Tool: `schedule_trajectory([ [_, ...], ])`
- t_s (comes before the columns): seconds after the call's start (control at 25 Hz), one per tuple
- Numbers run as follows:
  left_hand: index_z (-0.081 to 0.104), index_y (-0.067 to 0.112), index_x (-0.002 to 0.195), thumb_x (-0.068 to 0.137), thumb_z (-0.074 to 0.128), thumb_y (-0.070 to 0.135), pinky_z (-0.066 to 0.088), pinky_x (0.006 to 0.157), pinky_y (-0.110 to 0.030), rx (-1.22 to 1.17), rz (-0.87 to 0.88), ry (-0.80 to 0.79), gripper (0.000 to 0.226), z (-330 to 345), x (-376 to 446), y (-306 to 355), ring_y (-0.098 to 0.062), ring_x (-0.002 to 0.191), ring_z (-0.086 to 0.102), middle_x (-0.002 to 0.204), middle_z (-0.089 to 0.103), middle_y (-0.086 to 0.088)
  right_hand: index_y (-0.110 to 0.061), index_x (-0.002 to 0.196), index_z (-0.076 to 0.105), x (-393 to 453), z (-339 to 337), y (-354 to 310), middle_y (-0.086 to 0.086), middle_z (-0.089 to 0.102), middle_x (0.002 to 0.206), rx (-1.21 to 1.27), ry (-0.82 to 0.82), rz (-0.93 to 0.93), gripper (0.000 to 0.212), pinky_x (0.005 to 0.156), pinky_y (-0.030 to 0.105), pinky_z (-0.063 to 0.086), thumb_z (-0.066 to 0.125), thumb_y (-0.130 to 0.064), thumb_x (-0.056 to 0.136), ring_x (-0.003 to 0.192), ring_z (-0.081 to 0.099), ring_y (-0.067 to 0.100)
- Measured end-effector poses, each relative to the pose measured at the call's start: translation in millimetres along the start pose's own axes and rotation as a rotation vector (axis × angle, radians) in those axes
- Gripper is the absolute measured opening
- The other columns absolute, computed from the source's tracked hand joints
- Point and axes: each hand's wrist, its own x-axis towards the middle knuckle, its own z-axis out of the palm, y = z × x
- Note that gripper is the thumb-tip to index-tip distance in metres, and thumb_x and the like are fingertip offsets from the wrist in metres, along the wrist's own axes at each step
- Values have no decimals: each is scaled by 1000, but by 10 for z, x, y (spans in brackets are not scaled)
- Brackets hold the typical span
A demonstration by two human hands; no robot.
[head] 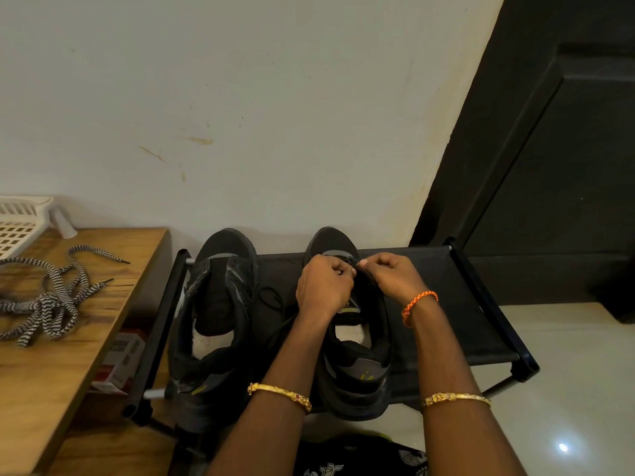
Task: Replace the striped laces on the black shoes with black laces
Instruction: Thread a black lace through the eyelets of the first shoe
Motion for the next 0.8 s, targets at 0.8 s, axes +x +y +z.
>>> schedule_trajectory([
  [0.8, 71, 25, 86, 90, 61, 21, 40, 59, -3, -212, 26, 59, 12, -260, -45, -283, 10, 70, 57, 74, 62, 20, -2, 107, 62, -79, -687, 486, 10, 64, 91, 361, 836, 174, 18, 62, 20, 47, 53, -10, 93, 73, 57, 16],
])
